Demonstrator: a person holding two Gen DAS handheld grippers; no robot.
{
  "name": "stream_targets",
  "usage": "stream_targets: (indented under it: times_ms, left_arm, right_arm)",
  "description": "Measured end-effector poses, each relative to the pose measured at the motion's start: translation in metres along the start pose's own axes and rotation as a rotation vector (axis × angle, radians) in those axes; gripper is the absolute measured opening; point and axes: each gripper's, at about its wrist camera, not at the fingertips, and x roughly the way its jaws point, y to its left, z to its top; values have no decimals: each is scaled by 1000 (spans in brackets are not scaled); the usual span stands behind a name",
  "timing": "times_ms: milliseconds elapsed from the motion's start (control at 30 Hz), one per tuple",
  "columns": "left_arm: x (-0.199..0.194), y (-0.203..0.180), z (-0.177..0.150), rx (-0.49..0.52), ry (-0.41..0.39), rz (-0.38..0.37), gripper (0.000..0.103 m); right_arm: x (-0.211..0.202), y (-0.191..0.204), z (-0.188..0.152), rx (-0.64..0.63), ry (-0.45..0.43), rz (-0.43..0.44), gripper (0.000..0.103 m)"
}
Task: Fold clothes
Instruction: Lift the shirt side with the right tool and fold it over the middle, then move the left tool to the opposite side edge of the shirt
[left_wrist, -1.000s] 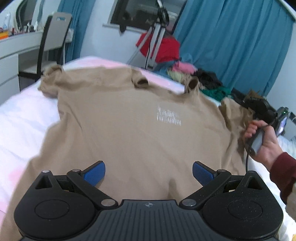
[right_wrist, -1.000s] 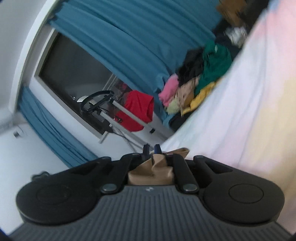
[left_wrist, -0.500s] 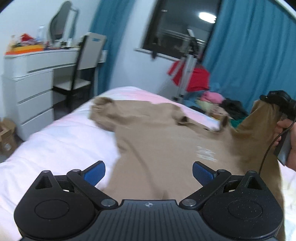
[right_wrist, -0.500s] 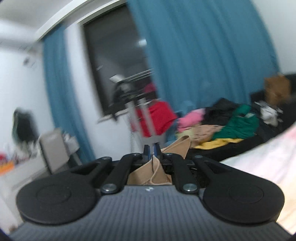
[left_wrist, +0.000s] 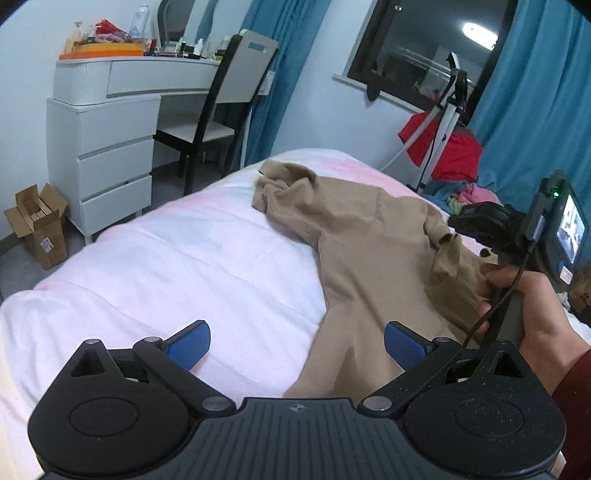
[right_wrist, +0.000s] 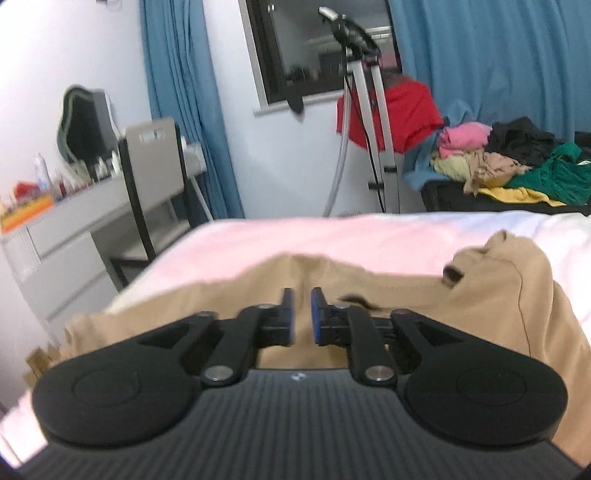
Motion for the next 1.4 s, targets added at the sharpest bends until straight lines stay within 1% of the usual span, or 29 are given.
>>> stream_targets:
  times_ms: [33,67,100,167,267,333,467,533,633,700,800,833,900,1033,1167,1267,1400]
  left_arm:
    - [1,-1,-1,6,2,-7,101]
    - [2,-3,-3,12,2,-9,101]
    - [3,-5,-3,18,0,-12,101]
    - [3,-9,-3,30,-5,-25,101]
    - [-2,-17,-5,63,-29,-31,101]
    - [-7,-22,-7,86,-34,-33,101]
    - [-17,-25,-12,93,-19,-64,101]
    - [-24,-27,-17,103,-12,-78,101]
    - [-37,-33,-25,151,-22,-83,101]
    - [-44,-36,-29,180,-32,-74,101]
    - [-52,-38,-33,196,-28,-65,101]
    - [-54,-39,-35,200,-23,-64,101]
    - [-59,-41,-40,217,-16,-61,101]
    - [-71,-49,-50,281,-15,-53,101]
    - [-83,-64,-62,378,-44,-60,101]
    - [-89,-76,-71,435,-54,-85,101]
    - [-94,-94,-84,475,-36,-141,101]
  right_arm:
    - [-2,0,-1,-5,4,3,68]
    - [-10,0,0,-6,-16,6,80]
    - [-21,-1,1,-6,-41,12,85]
    - [-38,-1,2,-3,-45,31,85]
    - [-83,-3,2,0,-30,57,85]
    - [-123,-6,-2,16,-40,61,85]
    - [-211,-15,-19,50,-21,82,85]
    - [-254,-19,-29,45,-10,72,85]
    - [-318,-28,-46,24,-31,59,85]
    - [-348,-38,-55,46,-57,32,85]
    - [-389,-59,-74,129,-111,-23,85]
    - [-399,-66,-82,160,-122,-40,85]
    - [-412,-79,-91,210,-112,-64,86]
    - [-420,-94,-92,228,-95,-53,85]
    - [-423,-99,-92,234,-113,-60,85]
    - [-429,-103,-92,234,-127,-58,85]
    - [-444,-119,-88,254,-183,-69,85]
